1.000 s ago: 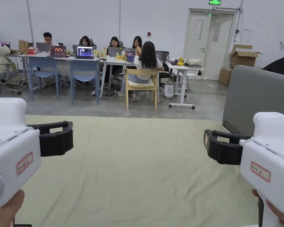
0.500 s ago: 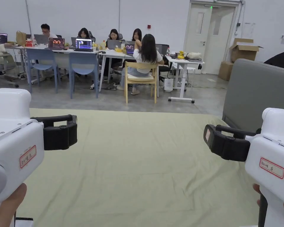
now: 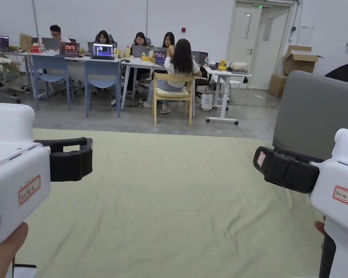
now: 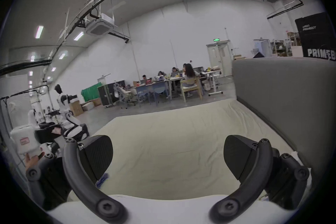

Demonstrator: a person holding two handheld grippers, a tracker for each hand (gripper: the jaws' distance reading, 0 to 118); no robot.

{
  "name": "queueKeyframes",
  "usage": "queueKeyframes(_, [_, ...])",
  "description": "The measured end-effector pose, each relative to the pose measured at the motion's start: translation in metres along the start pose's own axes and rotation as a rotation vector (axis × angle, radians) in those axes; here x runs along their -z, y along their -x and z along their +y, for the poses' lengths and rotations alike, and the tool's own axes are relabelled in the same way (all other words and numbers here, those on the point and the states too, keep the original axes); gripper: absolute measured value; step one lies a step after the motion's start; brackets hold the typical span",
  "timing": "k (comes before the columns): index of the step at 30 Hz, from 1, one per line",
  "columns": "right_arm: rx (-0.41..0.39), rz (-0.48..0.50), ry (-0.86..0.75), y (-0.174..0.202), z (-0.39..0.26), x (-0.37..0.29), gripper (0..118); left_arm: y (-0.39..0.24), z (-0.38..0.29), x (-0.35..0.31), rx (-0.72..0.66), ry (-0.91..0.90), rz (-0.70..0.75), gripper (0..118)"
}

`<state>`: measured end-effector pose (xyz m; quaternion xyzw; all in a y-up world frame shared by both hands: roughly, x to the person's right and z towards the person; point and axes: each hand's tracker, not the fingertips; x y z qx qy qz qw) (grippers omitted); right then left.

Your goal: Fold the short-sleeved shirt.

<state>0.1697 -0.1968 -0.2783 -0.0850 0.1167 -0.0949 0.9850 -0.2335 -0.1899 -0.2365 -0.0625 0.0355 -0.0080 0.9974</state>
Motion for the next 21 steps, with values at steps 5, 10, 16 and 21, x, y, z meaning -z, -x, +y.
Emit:
queueKeyframes(5, [-0.035,-0.030,-0.020,-0.001,-0.001,0.002,118,-0.001,-0.001,-0.002,-0.016,0.010,-0.008,118])
queueKeyframes(10, [-0.106,-0.080,-0.057,0.004,-0.001,0.000,118,0.000,-0.004,-0.001,-0.016,0.017,-0.010,118])
queueKeyframes(16, [-0.127,-0.109,-0.017,0.020,-0.010,0.000,118,-0.002,-0.002,0.000,-0.037,0.009,-0.018,118])
queueKeyframes(21, [-0.238,-0.122,0.008,0.035,-0.028,0.012,118,-0.006,-0.002,0.002,-0.051,0.010,-0.018,118])
